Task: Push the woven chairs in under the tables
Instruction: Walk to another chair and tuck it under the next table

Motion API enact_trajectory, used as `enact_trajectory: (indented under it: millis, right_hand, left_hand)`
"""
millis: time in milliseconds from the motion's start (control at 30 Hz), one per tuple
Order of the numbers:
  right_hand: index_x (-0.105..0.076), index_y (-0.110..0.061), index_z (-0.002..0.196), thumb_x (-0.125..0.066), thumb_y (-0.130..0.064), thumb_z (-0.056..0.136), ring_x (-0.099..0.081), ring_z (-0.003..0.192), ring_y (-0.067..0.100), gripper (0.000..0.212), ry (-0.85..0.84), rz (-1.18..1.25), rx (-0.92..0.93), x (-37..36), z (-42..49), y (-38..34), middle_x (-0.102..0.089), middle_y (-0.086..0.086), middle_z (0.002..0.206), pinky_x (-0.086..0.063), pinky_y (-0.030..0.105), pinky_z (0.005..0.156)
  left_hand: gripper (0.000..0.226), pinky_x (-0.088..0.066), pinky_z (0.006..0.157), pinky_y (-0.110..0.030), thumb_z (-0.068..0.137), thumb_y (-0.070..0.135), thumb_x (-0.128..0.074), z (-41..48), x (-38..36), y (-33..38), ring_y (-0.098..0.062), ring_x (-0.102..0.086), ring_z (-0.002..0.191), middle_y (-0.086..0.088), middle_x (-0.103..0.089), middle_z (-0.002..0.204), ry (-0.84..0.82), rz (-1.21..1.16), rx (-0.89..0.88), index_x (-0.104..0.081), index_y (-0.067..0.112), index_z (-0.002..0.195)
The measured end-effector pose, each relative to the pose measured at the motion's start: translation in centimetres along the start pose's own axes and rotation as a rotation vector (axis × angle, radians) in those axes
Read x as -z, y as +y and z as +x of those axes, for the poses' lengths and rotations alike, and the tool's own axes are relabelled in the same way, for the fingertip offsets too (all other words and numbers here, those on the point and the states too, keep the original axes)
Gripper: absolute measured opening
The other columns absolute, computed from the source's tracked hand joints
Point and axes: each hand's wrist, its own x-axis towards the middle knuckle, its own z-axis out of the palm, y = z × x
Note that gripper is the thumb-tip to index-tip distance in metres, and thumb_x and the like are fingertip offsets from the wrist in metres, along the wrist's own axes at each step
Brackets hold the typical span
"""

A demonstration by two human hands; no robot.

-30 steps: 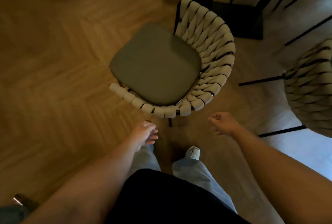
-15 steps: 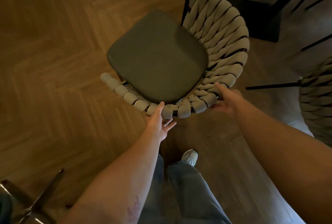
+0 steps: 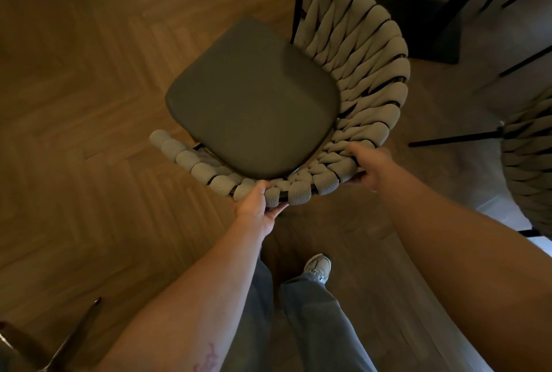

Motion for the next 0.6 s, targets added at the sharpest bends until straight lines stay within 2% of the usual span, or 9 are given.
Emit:
enact_trajectory:
  millis: [100,167,267,433,600]
  right_hand:
    - [-0.052,-0.016,0.089,-0.069,-0.006,0.084,-0.066,0.079,0.032,0.020,0.032,0.010,0.023,-0.2,-0.2,0.3,-0.061,0.010,0.096,-0.059,0.044,0.050]
    - [-0.053,-0.012,0.098,-0.069,-0.007,0.084,-0.064,0.080,0.031,0.021,0.044,0.002,0.018,-0.2,-0.4,0.7,-0.060,0.010,0.096,-0.059,0.045,0.054]
    - [-0.054,-0.008,0.116,-0.069,-0.007,0.086,-0.064,0.080,0.030,0.034,0.041,0.024,0.007,-0.1,-0.9,1.4,-0.060,0.008,0.096,-0.060,0.046,0.057]
    - [-0.054,-0.010,0.119,-0.068,-0.004,0.086,-0.065,0.080,0.031,0.037,0.060,0.091,-0.031,0.2,-1.7,3.1,-0.060,0.008,0.095,-0.062,0.053,0.063]
    - [-0.056,-0.010,0.117,-0.072,-0.009,0.086,-0.067,0.080,0.032,0.035,0.096,0.145,-0.068,0.5,-2.4,5.0,-0.064,0.011,0.097,-0.059,0.047,0.048]
  left_hand:
    - [0.028,-0.055,0.085,-0.066,0.085,0.002,-0.072,0.2,0.1,0.1,-0.039,-0.067,0.099,-0.024,-0.064,0.106,-0.001,0.023,0.004,-0.056,0.004,0.108]
    - [0.024,-0.054,0.087,-0.066,0.085,0.003,-0.071,0.2,0.3,0.2,-0.040,-0.065,0.101,-0.024,-0.062,0.104,-0.001,0.044,0.008,-0.055,0.004,0.104]
    - [0.025,-0.054,0.086,-0.066,0.085,0.002,-0.072,-0.2,0.7,0.5,-0.042,-0.064,0.107,-0.025,-0.061,0.107,-0.006,0.079,0.009,-0.055,0.005,0.103]
    - [0.034,-0.055,0.085,-0.066,0.085,0.001,-0.072,-0.5,1.6,0.6,-0.043,-0.063,0.111,-0.028,-0.061,0.117,-0.006,0.124,0.001,-0.056,0.005,0.114]
    - [0.034,-0.054,0.087,-0.067,0.086,0.000,-0.070,-0.8,2.3,0.7,-0.043,-0.062,0.113,-0.027,-0.061,0.121,-0.002,0.174,0.006,-0.055,0.005,0.116]
